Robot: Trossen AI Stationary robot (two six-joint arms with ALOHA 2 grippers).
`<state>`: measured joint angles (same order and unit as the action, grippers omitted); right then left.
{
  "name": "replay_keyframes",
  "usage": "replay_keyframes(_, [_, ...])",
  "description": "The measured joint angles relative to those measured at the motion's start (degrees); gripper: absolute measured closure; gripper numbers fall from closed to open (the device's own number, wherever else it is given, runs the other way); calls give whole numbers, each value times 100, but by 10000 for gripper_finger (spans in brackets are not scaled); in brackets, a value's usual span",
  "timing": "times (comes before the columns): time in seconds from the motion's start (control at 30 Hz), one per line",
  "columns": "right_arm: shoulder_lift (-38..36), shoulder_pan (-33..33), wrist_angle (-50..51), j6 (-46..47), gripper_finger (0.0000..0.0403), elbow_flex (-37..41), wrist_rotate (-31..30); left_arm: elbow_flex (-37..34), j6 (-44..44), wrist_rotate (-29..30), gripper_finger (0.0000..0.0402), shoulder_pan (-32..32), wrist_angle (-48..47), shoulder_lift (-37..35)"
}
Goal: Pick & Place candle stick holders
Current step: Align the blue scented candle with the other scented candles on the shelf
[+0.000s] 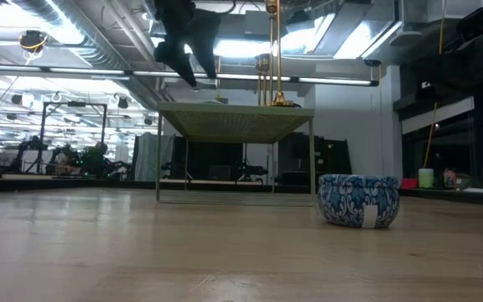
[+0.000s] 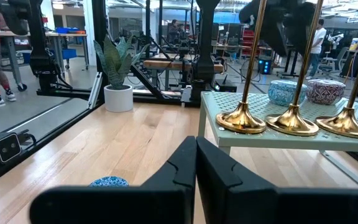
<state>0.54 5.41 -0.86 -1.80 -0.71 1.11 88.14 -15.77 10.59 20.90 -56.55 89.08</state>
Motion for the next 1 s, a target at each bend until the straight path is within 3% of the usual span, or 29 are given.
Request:
replay_keyframes(0.6, [0, 0, 0, 0, 389, 0, 0, -143, -319, 14, 51, -487, -543, -118])
replay_keyframes(1.0, [0, 1, 0, 0, 389, 0, 1, -321, -671, 13, 51, -1416, -511, -116])
